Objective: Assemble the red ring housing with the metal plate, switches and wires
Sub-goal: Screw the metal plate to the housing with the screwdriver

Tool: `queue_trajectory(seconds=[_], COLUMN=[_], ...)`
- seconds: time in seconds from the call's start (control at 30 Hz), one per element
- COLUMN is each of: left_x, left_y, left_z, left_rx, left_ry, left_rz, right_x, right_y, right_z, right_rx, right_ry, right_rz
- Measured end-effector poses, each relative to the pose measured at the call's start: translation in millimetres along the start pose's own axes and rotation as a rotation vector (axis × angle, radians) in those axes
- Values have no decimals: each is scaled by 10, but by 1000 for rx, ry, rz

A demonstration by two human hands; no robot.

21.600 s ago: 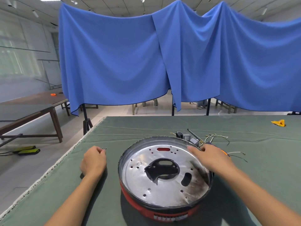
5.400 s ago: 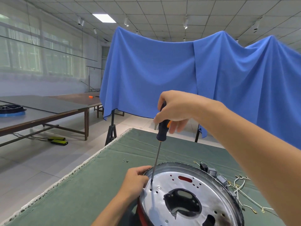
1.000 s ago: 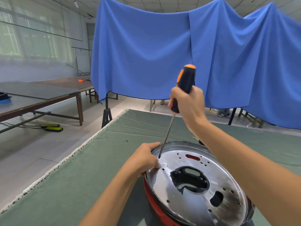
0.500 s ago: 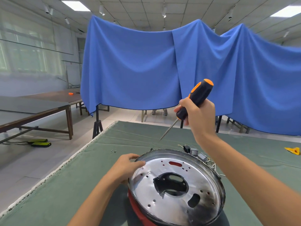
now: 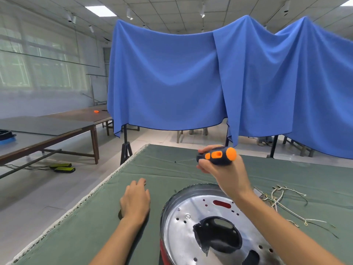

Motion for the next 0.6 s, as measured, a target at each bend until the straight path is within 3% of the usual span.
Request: queue_trajectory(seconds=[0.3,0.5,0.6], left_x=[-133,-166,-130], left_y=[175,139,106], left_z=[292,317,299], left_rx=[4,-4,34], left_ry=[54,69,48], left_rz=[252,179,30], right_x=[-114,-122,-101], right_y=[269,294,294], right_z=[-92,-133,-155], right_rx=[-26,-40,-47], right_ry=[-91,-90,-78], right_rz=[-122,-99,-91])
Point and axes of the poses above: each hand's wrist, its own z-axis towards the middle knuckle, its own x-axis out of the back of the hand, y = z × x, the point moved 7 cm from there along z, towards the middle knuckle, and after that the axes turned 14 degrees about x, right-handed, at the moved point
